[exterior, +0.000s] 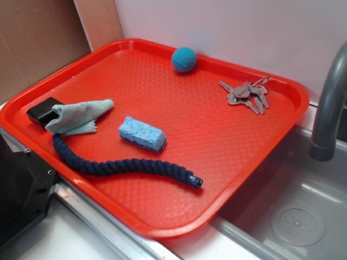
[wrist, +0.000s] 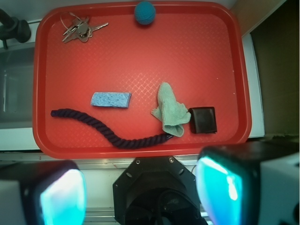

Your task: Grab the blue ball.

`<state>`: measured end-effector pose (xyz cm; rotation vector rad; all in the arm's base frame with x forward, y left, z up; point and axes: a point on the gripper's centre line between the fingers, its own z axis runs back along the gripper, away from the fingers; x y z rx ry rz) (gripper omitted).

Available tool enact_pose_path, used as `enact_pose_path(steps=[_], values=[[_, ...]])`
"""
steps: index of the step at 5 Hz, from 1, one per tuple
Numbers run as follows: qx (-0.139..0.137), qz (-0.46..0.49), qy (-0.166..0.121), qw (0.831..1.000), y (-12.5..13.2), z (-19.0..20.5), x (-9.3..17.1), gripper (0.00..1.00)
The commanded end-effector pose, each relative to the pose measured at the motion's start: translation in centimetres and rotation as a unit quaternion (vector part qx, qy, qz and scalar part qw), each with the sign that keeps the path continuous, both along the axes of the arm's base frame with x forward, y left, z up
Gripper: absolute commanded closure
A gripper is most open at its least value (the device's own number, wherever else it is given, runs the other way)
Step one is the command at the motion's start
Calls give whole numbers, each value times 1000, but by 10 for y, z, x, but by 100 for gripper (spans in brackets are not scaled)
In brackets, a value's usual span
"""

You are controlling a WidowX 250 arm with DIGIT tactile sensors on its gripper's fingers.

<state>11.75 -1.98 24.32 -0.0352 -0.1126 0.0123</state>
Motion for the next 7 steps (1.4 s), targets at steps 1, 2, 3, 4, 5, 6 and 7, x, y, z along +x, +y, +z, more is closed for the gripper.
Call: enact_pose_path(steps=[1, 2, 3, 4, 5, 6, 7], values=[[0, 0, 0, 1000, 0, 0, 0, 0], [56, 72, -7, 996, 42, -50, 50, 0], [67, 82, -25, 994, 57, -97, 101, 0], [62, 78, -34, 994, 65, -146, 152, 0], [45, 47, -50, 997, 54, -187, 197, 0], [29, 16, -55, 998, 36, -198, 219, 0], [23, -7, -62, 998, 25, -204, 228, 0]])
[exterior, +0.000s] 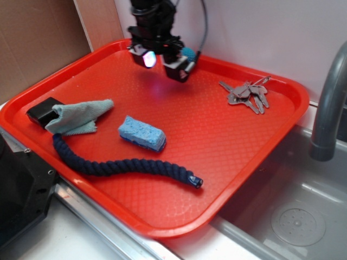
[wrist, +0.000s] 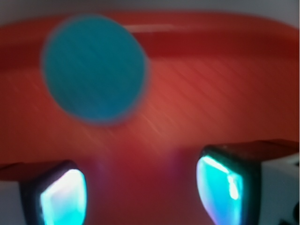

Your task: Grab the blue ball.

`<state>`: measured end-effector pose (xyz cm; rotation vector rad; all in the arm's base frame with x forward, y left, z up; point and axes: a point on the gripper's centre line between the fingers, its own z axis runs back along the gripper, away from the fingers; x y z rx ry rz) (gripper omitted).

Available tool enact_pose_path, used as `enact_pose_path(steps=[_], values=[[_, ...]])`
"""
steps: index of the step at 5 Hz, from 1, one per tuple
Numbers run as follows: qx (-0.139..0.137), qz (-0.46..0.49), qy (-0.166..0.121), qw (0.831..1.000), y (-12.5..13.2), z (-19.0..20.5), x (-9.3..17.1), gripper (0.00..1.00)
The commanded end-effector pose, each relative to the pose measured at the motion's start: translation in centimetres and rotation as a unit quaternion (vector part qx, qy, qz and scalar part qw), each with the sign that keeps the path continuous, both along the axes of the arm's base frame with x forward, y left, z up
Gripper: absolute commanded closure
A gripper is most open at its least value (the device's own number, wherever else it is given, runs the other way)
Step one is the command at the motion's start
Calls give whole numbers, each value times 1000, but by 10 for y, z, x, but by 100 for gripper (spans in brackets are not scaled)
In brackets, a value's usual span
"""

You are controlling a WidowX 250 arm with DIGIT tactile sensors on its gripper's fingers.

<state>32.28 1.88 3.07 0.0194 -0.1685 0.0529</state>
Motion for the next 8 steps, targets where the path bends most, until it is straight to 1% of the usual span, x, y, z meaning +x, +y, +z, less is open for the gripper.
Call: enact_pose_path(steps=[1, 2, 4, 5, 6, 7, 8], values=[[0, -48, -36, 998, -21, 7, 25, 0], [11, -30, -32, 999, -14, 4, 33, 0], [19, -20, -46, 999, 1, 3, 45, 0], [16, -12, -52, 998, 4, 3, 45, 100], [12, -6, -53, 999, 11, 5, 39, 100], [17, 8, -51, 999, 23, 16, 31, 100], [9, 12, -42, 999, 36, 52, -6, 100]])
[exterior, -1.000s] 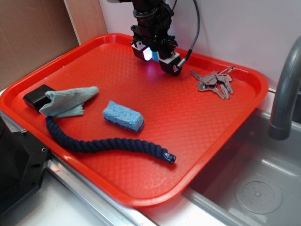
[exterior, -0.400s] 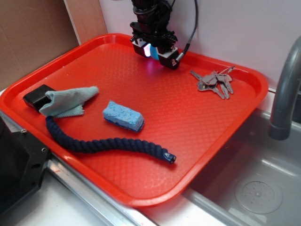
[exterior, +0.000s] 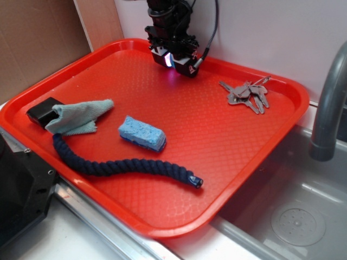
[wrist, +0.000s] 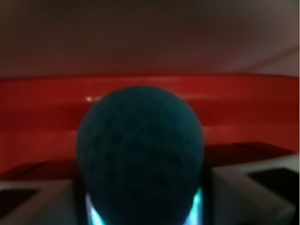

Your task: Grab the blue ball.

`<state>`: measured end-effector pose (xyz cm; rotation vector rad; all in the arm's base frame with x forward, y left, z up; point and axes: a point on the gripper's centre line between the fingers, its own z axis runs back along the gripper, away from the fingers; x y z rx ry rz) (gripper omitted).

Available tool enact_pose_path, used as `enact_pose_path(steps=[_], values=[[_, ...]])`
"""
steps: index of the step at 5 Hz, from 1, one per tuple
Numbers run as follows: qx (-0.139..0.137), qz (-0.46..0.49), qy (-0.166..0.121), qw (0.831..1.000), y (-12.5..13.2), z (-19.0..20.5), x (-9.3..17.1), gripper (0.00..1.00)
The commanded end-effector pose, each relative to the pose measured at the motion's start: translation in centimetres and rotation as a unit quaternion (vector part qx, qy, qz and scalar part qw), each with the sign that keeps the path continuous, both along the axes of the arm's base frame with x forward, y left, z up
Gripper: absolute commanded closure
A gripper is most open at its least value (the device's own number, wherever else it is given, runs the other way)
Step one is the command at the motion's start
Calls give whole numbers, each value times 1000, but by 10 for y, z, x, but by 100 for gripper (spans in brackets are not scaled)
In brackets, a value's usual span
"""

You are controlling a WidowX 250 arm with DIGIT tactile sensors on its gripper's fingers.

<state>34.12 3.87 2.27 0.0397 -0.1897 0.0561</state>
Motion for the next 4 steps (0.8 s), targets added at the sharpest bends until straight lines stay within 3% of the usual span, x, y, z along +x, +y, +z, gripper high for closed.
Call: enact_pose_path(steps=[1, 2, 3, 4], values=[[-23, 1, 43, 999, 16, 108, -65, 100], [-52, -29, 73, 996, 4, 129, -111, 100], [-81, -53, 51, 994, -1, 160, -136, 100], [-82, -59, 17, 995, -4, 180, -149, 100]])
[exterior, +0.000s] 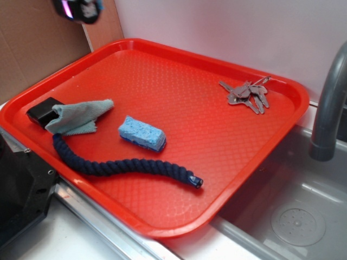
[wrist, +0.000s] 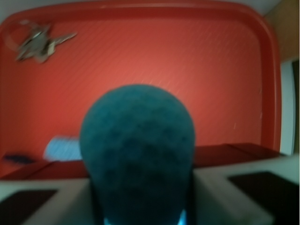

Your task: Grab the blue ball.

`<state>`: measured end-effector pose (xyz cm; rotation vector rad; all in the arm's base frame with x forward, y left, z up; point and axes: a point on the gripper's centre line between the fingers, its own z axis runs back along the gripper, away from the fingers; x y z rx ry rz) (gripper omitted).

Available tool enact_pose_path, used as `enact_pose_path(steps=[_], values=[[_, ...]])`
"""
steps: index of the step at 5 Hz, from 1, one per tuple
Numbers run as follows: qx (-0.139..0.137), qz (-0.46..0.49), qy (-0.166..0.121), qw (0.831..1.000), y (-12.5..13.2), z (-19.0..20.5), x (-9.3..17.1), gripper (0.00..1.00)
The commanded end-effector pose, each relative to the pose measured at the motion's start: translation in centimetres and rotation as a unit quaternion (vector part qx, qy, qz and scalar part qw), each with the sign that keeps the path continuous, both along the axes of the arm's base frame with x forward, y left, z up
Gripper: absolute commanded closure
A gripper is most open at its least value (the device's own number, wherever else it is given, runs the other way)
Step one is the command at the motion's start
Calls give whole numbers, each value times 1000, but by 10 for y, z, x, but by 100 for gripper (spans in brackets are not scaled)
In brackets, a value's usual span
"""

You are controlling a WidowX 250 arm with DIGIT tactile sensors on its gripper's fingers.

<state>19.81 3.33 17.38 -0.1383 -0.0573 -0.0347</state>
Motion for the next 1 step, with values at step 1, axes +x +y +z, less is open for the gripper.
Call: enact_pose_path(steps=[1], values=[[31, -9, -83, 996, -5, 28, -8, 100]])
